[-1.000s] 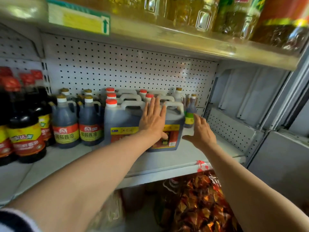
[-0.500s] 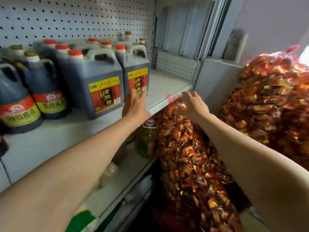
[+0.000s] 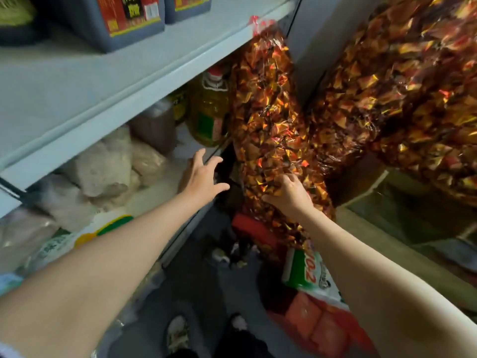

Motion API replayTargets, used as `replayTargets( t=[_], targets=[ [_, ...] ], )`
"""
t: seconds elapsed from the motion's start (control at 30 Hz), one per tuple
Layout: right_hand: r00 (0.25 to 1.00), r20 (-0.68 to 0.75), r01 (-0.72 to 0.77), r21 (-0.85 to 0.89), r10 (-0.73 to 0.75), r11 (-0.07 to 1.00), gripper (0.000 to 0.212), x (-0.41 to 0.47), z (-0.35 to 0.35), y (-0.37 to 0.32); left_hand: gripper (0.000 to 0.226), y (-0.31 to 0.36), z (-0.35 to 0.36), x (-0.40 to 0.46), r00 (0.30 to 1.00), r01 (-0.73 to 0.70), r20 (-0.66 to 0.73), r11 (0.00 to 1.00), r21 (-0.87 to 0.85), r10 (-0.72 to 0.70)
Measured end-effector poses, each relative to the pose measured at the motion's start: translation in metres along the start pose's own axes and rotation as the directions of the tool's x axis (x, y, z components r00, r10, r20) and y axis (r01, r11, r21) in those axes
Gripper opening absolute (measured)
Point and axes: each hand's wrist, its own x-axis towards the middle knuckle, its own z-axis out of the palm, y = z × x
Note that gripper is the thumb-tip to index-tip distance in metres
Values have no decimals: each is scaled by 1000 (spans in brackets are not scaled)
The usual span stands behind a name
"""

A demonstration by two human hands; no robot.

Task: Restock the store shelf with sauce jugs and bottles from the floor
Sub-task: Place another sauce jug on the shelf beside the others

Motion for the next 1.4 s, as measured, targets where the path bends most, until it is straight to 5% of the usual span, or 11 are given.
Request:
replayTargets(
  t=[0.33, 0.63, 0.73, 0.83, 0.93, 1.07, 1.4],
  targets=[
    [941, 317, -201, 236, 121, 951, 65, 14, 219, 92, 72, -120, 175, -24, 927, 304, 222, 952, 26, -301],
    [927, 368, -252, 473, 71, 845, 23, 65, 485, 150, 77, -287, 402, -18, 844, 396, 425, 915, -79, -329],
    [950, 308, -227, 555, 56, 800, 38, 83, 564, 163, 76, -335, 463, -6, 834, 386, 470, 914, -123, -289],
    [988, 149, -120, 620, 34, 776, 63, 92, 625, 170, 108, -381, 514, 17, 835, 363, 506, 908, -210, -217],
    [1000, -3, 11, 713, -13, 701, 74, 101, 659, 171, 95, -415, 547, 40, 829, 298, 544, 927, -227, -133],
    [989, -132, 146, 783, -68, 605, 28, 115, 672, 171, 74, -432, 568, 57, 883, 178, 470, 929, -323, -5],
    [989, -101, 142, 857, -108, 496, 19, 160, 675, 122, 64, -470, 562, 36, 957, 289, 185, 760, -582, -223]
  ],
)
